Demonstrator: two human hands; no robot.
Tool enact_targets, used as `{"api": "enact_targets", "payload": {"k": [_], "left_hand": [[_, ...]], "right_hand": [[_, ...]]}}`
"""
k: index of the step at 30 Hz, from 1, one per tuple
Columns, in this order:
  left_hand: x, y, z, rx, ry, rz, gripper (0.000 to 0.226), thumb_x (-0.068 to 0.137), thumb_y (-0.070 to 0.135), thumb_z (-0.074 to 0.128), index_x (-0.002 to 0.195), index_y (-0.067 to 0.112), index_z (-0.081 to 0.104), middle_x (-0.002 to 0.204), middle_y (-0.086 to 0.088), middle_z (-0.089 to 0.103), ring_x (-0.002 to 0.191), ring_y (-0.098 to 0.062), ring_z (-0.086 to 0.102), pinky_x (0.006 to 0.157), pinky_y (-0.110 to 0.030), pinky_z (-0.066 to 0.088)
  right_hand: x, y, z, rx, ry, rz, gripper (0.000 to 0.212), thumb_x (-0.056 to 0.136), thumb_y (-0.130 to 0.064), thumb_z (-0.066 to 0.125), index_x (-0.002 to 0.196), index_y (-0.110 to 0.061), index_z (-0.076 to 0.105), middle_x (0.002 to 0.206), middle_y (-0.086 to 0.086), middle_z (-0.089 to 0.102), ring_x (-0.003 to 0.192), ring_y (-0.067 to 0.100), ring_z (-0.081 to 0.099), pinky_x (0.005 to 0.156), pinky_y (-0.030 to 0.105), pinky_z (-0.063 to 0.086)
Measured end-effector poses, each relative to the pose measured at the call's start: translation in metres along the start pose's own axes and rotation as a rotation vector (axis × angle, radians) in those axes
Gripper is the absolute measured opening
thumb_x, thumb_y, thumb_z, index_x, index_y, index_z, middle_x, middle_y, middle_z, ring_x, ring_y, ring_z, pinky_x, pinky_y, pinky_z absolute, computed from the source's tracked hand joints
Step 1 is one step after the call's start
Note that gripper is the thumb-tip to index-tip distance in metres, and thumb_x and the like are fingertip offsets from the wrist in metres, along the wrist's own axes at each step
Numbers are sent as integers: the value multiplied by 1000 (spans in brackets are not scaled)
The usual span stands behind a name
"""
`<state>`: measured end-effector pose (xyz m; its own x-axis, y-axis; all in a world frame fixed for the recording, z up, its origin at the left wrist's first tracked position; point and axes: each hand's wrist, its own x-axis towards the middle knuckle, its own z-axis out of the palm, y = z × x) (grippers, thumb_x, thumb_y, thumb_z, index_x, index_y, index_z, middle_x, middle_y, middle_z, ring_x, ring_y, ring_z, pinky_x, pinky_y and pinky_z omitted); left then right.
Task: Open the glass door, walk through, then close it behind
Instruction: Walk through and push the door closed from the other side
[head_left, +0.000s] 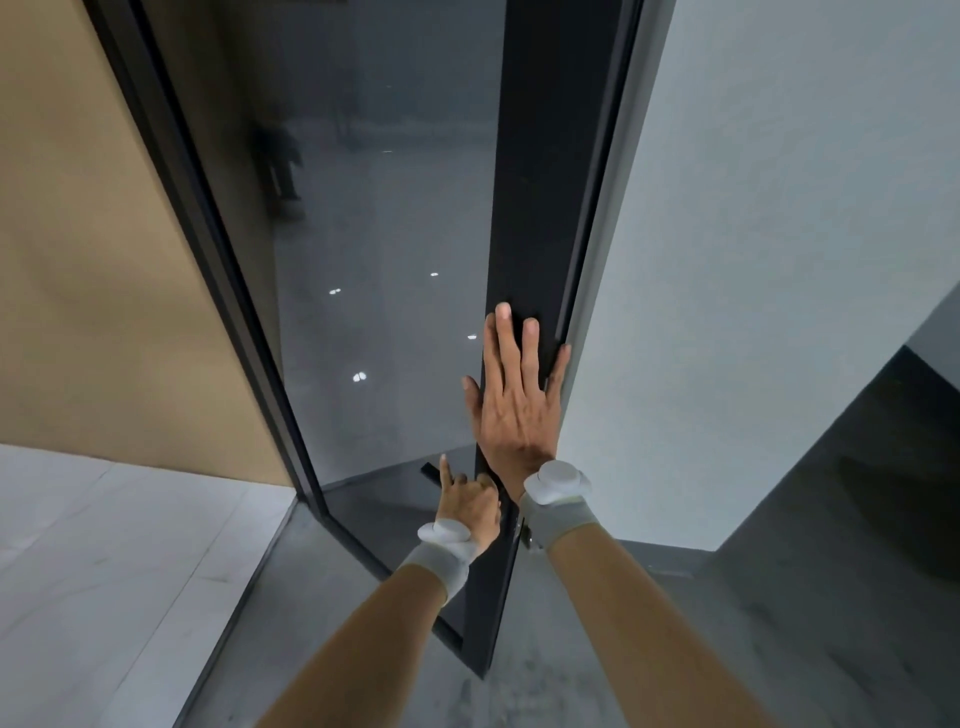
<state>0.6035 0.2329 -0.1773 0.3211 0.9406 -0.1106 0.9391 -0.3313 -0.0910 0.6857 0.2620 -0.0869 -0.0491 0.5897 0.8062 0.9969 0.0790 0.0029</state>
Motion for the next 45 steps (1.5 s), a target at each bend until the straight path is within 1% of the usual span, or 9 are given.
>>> {"api": "enact_targets", "payload": {"k": [4, 8, 11, 13, 19, 30, 33, 38, 45], "left_hand": [[28, 11, -3, 1, 15, 0, 38, 107, 30, 42, 130, 6, 58, 115, -7, 70, 115, -34, 61, 127, -62, 2], [40, 17, 1, 19, 32, 10, 37, 108, 34, 39, 122, 7, 61, 113, -7, 70, 111, -33, 64, 126, -59, 12], [59, 22, 0, 14, 59, 15, 39, 107, 38, 39, 116, 7, 61, 108, -10, 72, 105, -33, 65, 112, -50, 33], [73, 26, -1, 4, 74, 21, 39, 107, 40, 39, 114, 8, 61, 106, -10, 73, 102, -33, 66, 102, -47, 38], [109, 34, -6, -4, 61, 69, 37, 105, 42, 47, 116, 8, 59, 105, -10, 72, 102, -33, 67, 99, -46, 38], [167, 39, -9, -78, 78, 137, 28, 103, 37, 50, 110, 10, 58, 94, -9, 73, 90, -33, 68, 94, -46, 36], [182, 42, -9, -75, 83, 148, 26, 102, 34, 51, 110, 10, 58, 93, -8, 73, 88, -33, 69, 93, -46, 36], [212, 45, -16, -82, 43, 175, 30, 100, 35, 57, 114, 9, 58, 99, -9, 73, 92, -34, 69, 99, -49, 36], [247, 49, -24, -67, 27, 236, 32, 104, 33, 52, 121, 6, 56, 105, -12, 72, 96, -36, 69, 99, -48, 39]], "right_hand": [[11, 24, 18, 2, -5, -4, 74, 113, -45, 36, 171, -15, 0, 178, 1, -13, 165, 25, -17, 129, 65, 16], [15, 36, 25, -23, -13, -35, 80, 111, -42, 44, 171, -15, -2, 178, 1, -12, 165, 25, -18, 130, 64, 11], [24, 54, 38, -25, -27, -50, 84, 109, -41, 47, 170, -16, -5, 178, 2, -9, 164, 26, -19, 129, 65, 12], [30, 65, 47, -30, -44, -54, 85, 109, -43, 46, 170, -16, -6, 178, 3, -10, 164, 27, -20, 129, 65, 16], [46, 92, 75, -26, -35, -64, 87, 108, -44, 50, 171, -17, -4, 178, 3, -18, 165, 28, -18, 129, 65, 17], [71, 129, 127, -17, -12, -84, 81, 108, -45, 44, 171, -19, 0, 180, 1, -11, 166, 28, -11, 131, 62, -5], [79, 137, 136, -23, -5, -82, 79, 109, -45, 39, 171, -19, 0, 180, 1, -12, 166, 28, -12, 131, 62, -2], [94, 155, 155, -19, 34, -78, 87, 103, -42, 52, 171, -18, 4, 180, 1, -10, 166, 29, -9, 131, 62, 6], [113, 179, 184, -18, 64, -69, 97, 96, -43, 60, 171, -20, 4, 181, 0, -5, 167, 29, -4, 133, 58, 3]]}}
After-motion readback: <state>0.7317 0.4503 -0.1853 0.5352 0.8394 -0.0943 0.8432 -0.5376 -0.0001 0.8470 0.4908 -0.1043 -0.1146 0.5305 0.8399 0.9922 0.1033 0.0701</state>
